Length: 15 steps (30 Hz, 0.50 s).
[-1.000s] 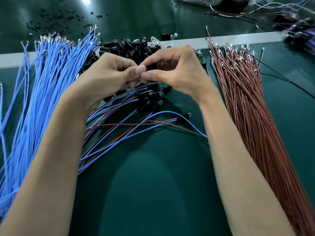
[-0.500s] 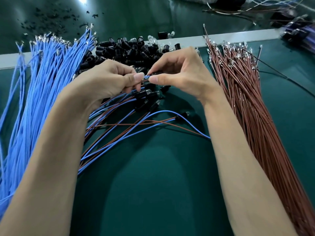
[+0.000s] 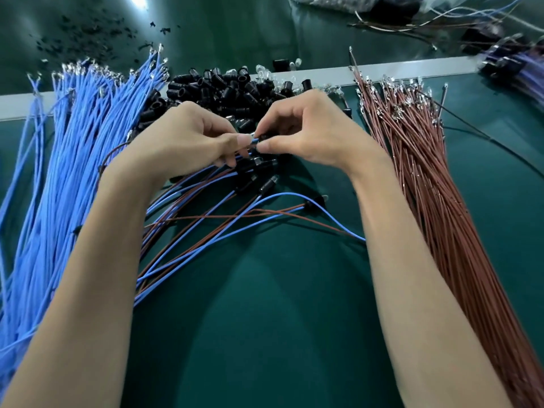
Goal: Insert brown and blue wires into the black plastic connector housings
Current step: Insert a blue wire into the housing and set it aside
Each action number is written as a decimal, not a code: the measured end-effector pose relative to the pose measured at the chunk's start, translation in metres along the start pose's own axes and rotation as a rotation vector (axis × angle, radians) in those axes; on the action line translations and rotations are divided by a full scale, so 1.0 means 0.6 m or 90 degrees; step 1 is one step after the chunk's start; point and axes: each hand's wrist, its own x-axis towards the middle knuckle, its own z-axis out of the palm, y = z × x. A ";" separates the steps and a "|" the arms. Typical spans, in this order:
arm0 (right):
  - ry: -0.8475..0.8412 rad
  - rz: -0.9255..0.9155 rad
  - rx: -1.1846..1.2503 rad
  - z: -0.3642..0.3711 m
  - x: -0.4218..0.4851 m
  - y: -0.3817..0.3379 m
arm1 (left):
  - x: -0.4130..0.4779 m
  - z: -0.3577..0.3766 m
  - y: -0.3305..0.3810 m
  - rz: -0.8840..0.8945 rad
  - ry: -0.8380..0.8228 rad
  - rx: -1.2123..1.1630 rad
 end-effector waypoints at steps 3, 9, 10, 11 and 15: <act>-0.030 0.061 -0.233 -0.010 -0.007 -0.009 | -0.004 -0.012 0.004 0.036 -0.004 0.126; 0.302 0.317 -0.352 -0.030 -0.092 0.016 | 0.006 -0.007 -0.002 0.180 0.189 0.182; 0.317 0.361 -0.370 -0.031 -0.103 0.023 | 0.011 -0.002 -0.008 0.167 0.220 0.212; 0.314 0.393 -0.377 -0.029 -0.110 0.030 | 0.015 0.003 -0.016 0.148 0.238 0.242; 0.315 0.440 -0.312 -0.024 -0.106 0.044 | 0.022 0.017 -0.036 0.105 0.251 0.258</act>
